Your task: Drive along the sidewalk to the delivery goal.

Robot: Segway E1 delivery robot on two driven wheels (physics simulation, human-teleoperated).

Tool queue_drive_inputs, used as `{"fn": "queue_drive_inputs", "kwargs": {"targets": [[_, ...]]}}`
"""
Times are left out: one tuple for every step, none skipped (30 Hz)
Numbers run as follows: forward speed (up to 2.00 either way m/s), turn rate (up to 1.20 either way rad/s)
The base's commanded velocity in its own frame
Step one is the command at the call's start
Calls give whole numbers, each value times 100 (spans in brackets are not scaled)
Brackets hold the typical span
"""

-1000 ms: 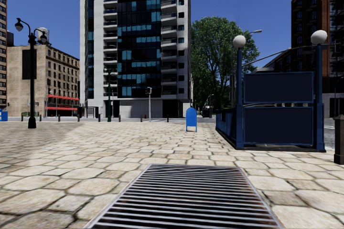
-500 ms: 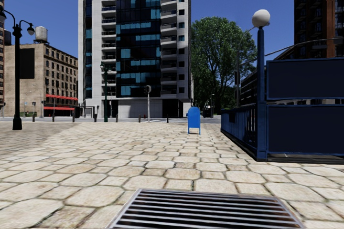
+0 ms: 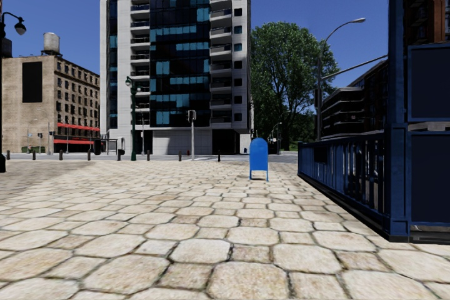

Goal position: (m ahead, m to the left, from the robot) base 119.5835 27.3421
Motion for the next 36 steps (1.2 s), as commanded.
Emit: {"fn": "queue_drive_inputs", "kwargs": {"targets": [[199, 10], [199, 10], [199, 10], [199, 10], [199, 11], [199, 11], [199, 12], [199, 12], [199, 13], [199, 13], [199, 14], [199, 14], [199, 14], [199, 14], [199, 14], [199, 14], [199, 14], [199, 14], [199, 14], [199, 14], [199, 14], [199, 14], [199, 14], [199, 15], [199, 15], [199, 15], [199, 15], [199, 15], [199, 15], [199, 16], [199, 16], [199, 17], [199, 17], [199, 17], [199, 17], [199, 17]]}}
